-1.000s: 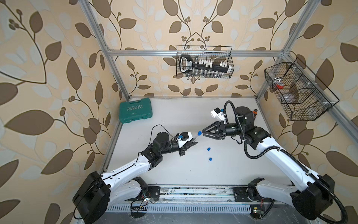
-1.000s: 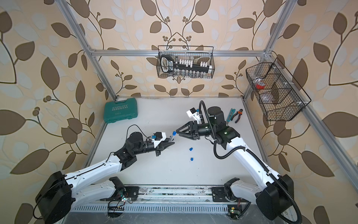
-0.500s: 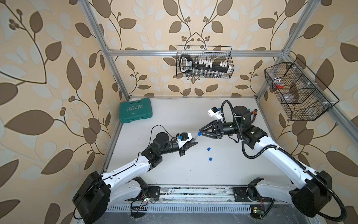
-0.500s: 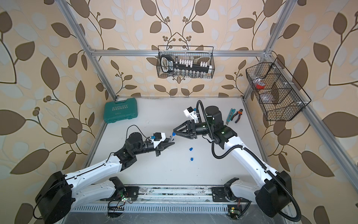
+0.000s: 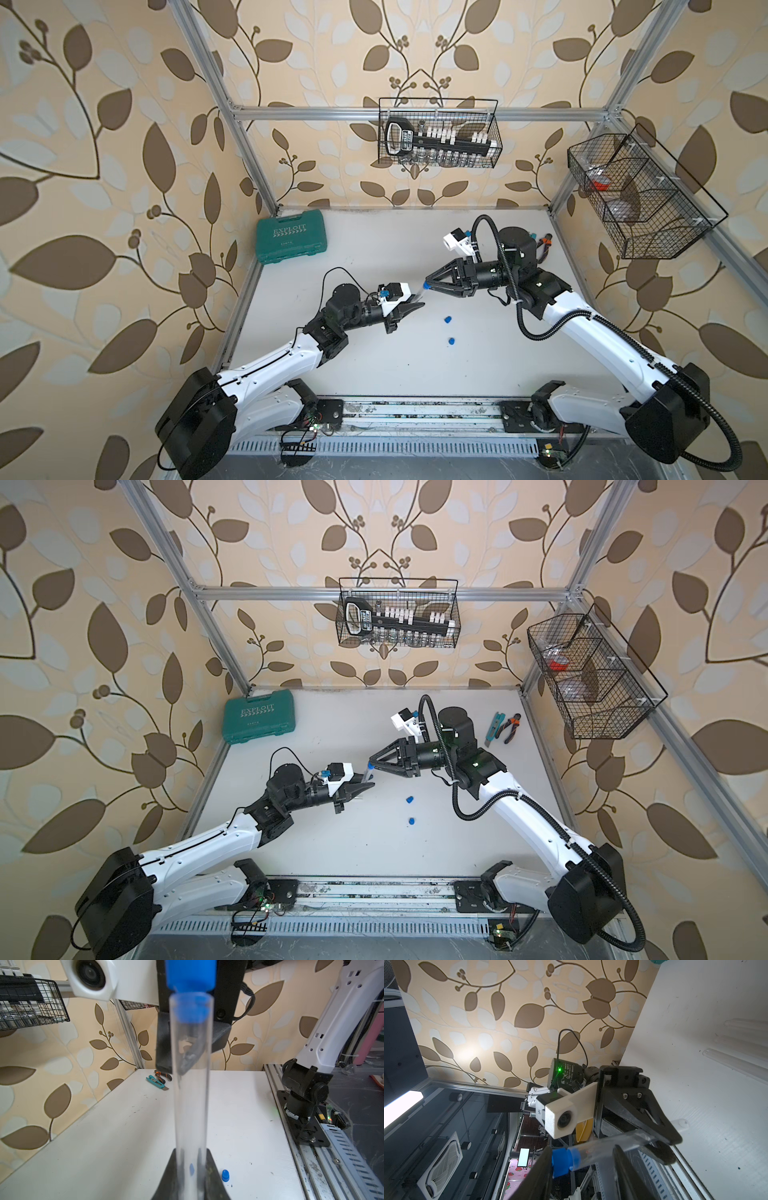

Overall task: Insert stoppers into test tubes
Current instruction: Insert the stopper into the test tube.

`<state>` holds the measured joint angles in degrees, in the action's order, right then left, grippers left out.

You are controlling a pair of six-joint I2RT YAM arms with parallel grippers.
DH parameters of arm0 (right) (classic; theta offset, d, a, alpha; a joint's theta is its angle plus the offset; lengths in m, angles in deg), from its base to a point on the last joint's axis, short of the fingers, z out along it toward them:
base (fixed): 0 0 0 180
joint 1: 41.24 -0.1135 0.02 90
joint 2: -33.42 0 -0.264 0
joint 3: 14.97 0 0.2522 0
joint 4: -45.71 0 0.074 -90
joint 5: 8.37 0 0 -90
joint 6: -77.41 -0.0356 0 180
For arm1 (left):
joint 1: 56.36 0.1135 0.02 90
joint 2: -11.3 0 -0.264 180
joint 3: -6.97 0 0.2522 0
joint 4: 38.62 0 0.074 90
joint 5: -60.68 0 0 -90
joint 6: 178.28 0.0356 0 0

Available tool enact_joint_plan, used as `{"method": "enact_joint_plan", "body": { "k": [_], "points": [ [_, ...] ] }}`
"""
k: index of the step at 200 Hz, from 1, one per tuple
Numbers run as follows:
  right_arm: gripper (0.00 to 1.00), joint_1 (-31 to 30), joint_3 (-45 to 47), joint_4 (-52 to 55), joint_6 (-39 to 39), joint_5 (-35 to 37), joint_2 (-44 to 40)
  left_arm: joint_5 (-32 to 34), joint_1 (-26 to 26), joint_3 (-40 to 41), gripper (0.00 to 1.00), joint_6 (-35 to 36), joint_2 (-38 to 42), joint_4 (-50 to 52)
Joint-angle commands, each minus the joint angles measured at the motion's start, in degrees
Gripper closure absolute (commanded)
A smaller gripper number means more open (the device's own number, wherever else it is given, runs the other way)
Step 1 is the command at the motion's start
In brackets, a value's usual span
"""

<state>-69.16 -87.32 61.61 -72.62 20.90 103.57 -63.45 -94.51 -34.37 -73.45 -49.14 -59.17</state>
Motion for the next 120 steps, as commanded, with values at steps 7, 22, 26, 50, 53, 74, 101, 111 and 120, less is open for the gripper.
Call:
{"method": "enact_joint_plan", "body": {
  "k": [7, 22, 26, 50, 53, 74, 101, 111, 120],
  "points": [
    [0.56, -0.40, 0.77, -1.08, -0.17, -0.71, 0.60, -1.71, 0.36, 0.17, 1.00, -0.59, 1.04, -4.08],
    [0.56, -0.44, 1.09, -1.02, -0.26, -0.51, 0.69, -1.97, 0.31, -0.08, 1.00, -0.59, 1.03, -4.36],
    [0.56, -0.39, 1.15, -1.05, -0.27, -0.49, 0.77, -2.07, 0.35, -0.17, 1.00, -0.59, 1.03, -4.51],
    [0.57, -0.38, 1.65, -0.91, -0.30, -0.36, 0.87, -2.26, 0.31, -0.46, 1.00, -0.37, 1.03, -5.08],
    [0.57, -0.45, 1.71, -0.92, -0.25, -0.35, 0.91, -2.22, 0.32, -0.61, 1.00, -0.37, 1.03, -5.16],
    [0.58, -0.42, 2.18, -0.67, -0.26, -0.18, 1.03, -2.43, 0.34, -1.13, 1.00, -0.03, 1.03, -5.47],
    [0.59, -0.49, 2.25, -0.04, -0.12, 0.17, 1.21, -2.38, 0.34, -1.83, 1.00, 0.10, 0.86, -5.85],
    [0.60, -0.54, 2.29, 0.74, 0.33, 0.39, 1.38, -2.21, 0.36, -2.05, 1.00, 0.02, 0.69, -6.33],
    [0.60, -0.65, 2.25, 1.53, 0.97, 0.66, 1.52, -2.17, 0.31, -2.45, 1.00, -0.05, 0.59, -6.58]
  ]
}}
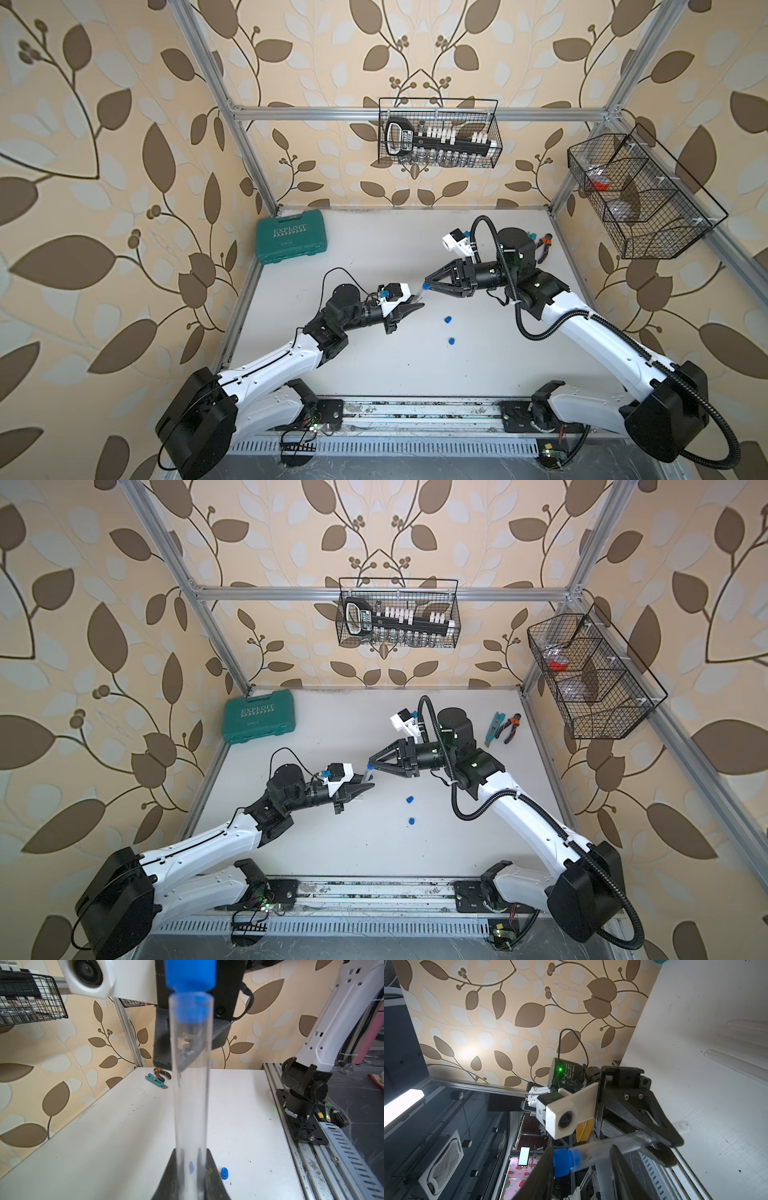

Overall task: Insert stoppers into test tubes
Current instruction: Insert the stopper into the test tube.

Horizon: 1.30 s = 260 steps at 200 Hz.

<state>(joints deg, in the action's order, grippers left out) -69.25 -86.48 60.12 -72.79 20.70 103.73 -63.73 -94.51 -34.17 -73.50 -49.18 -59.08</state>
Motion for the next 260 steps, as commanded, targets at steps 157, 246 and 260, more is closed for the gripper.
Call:
{"method": "enact_joint_plan", "body": {
  "k": [157, 246, 260],
  "points": [
    [0.63, -1.16, 7.16, 6.50, 5.64, 3.62, 2.75, -0.13, 0.33, -6.12, 1.00, -0.72, 0.81, -12.42],
    [0.64, -1.20, 8.55, 8.13, 7.11, 5.09, 3.16, 0.60, 0.34, -7.78, 1.00, -0.56, 0.37, -15.87],
    [0.65, -1.17, 8.75, 8.83, 7.62, 5.52, 3.35, 0.60, 0.30, -8.09, 1.00, -0.39, 0.53, -15.95]
  ]
}}
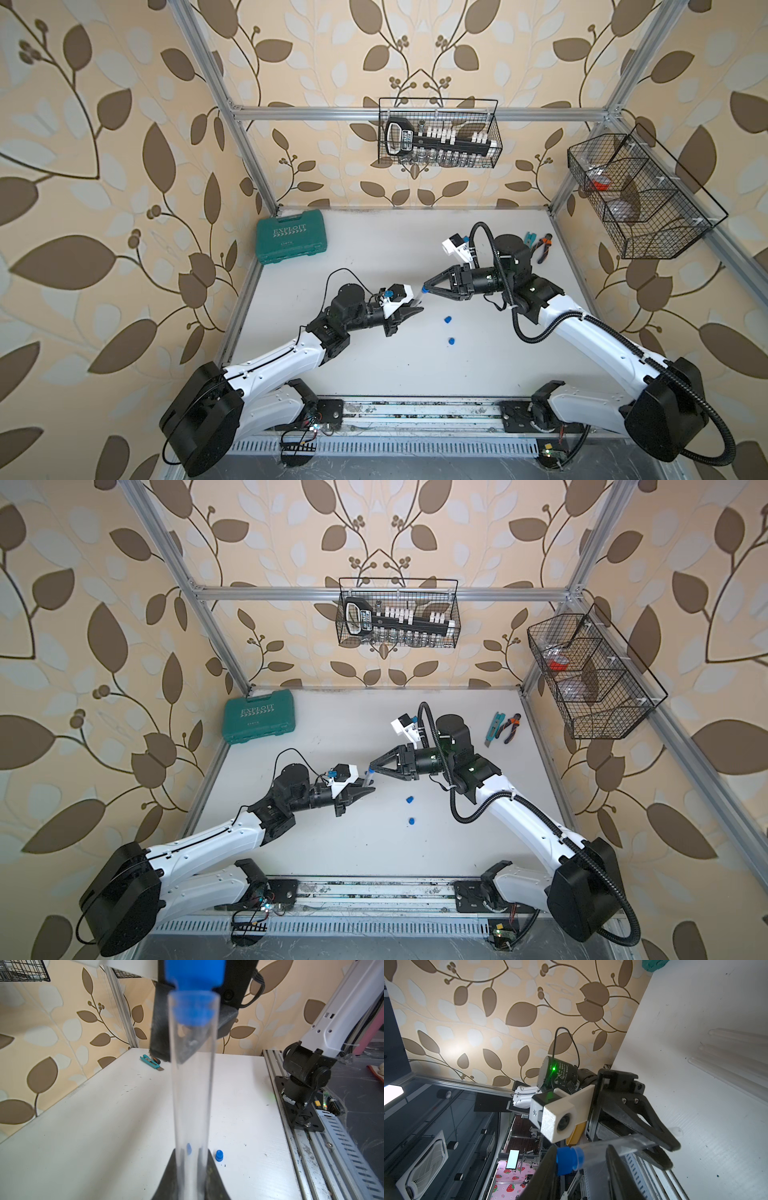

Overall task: Insert stoppers into test tubes
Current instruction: Insert the stopper into the test tube.

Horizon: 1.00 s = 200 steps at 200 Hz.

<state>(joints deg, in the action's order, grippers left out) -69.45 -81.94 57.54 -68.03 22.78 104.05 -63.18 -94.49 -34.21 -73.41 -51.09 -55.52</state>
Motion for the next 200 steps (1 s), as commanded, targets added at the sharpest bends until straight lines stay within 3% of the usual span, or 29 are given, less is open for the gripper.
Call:
{"method": "enact_joint_plan", "body": {
  "k": [1, 200],
  "points": [
    [0.65, -0.97, 4.23, 11.51, 2.91, 3.46, 3.02, 0.08, 0.31, -8.07, 1.00, -0.47, 2.44, -19.52],
    [0.65, -1.03, 6.72, 16.20, 8.49, 6.69, 7.42, -0.81, 0.27, -11.78, 1.00, 0.29, 2.84, -22.28]
  ]
}}
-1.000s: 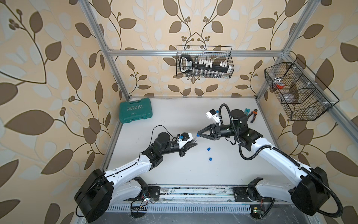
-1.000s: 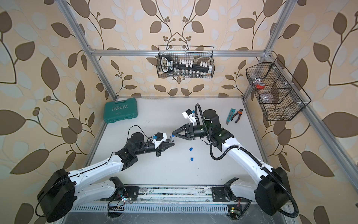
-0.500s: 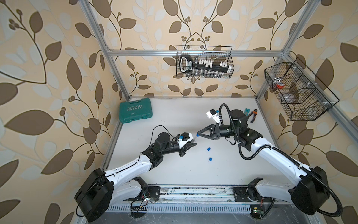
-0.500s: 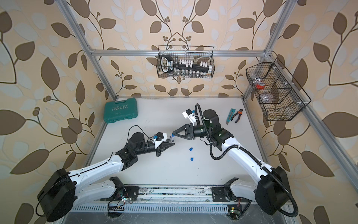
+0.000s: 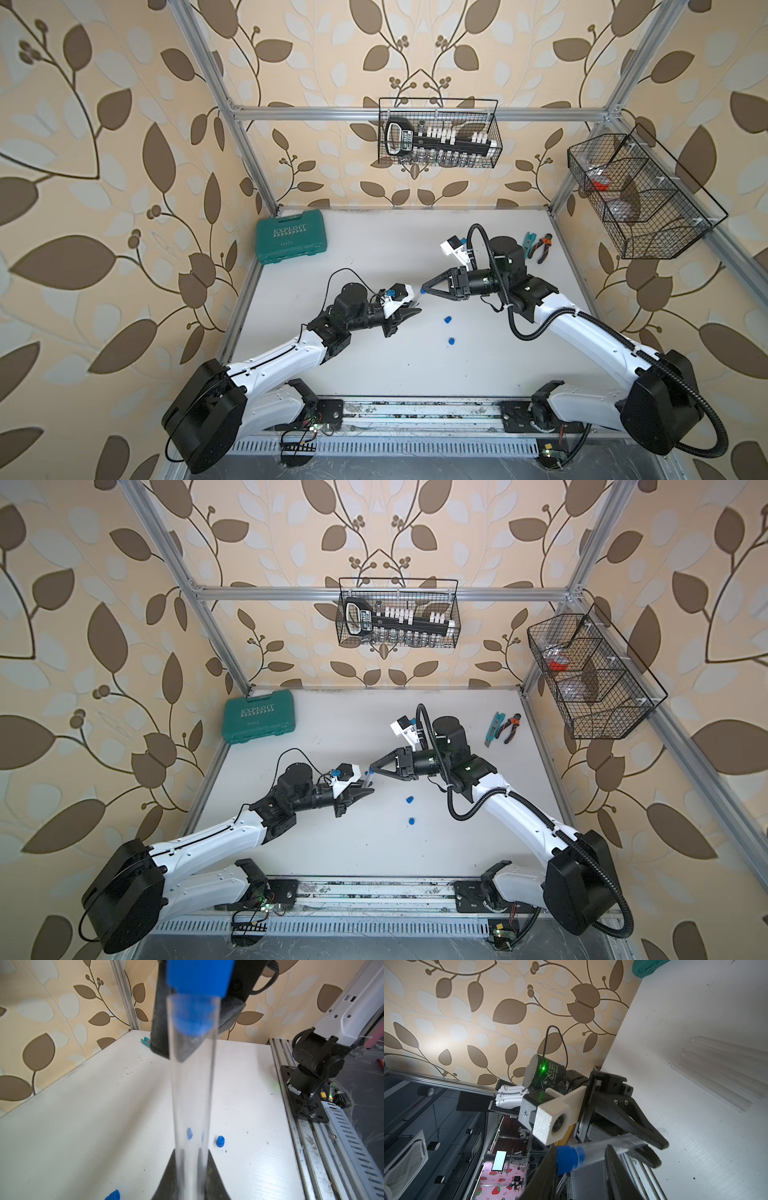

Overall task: Insert stoppers into test tubes
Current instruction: Insert the stopper into the test tube.

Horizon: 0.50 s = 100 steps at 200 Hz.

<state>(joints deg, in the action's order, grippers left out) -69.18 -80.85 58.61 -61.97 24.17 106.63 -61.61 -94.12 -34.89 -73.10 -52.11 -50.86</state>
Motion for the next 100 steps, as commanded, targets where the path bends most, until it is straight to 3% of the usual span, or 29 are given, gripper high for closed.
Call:
{"method": "enact_joint_plan", "body": {
  "k": [1, 100],
  "points": [
    [0.66, -1.26, 5.67, 14.98, 2.40, 5.27, 4.84, -2.36, -0.11, -11.06, 1.00, -0.04, 3.89, -27.01],
    [0.66, -0.09, 10.67, -0.30, -9.14, -0.07, 2.99, -2.64, -0.21, -9.69, 1.00, -2.45, 5.69, -34.22]
  ]
}}
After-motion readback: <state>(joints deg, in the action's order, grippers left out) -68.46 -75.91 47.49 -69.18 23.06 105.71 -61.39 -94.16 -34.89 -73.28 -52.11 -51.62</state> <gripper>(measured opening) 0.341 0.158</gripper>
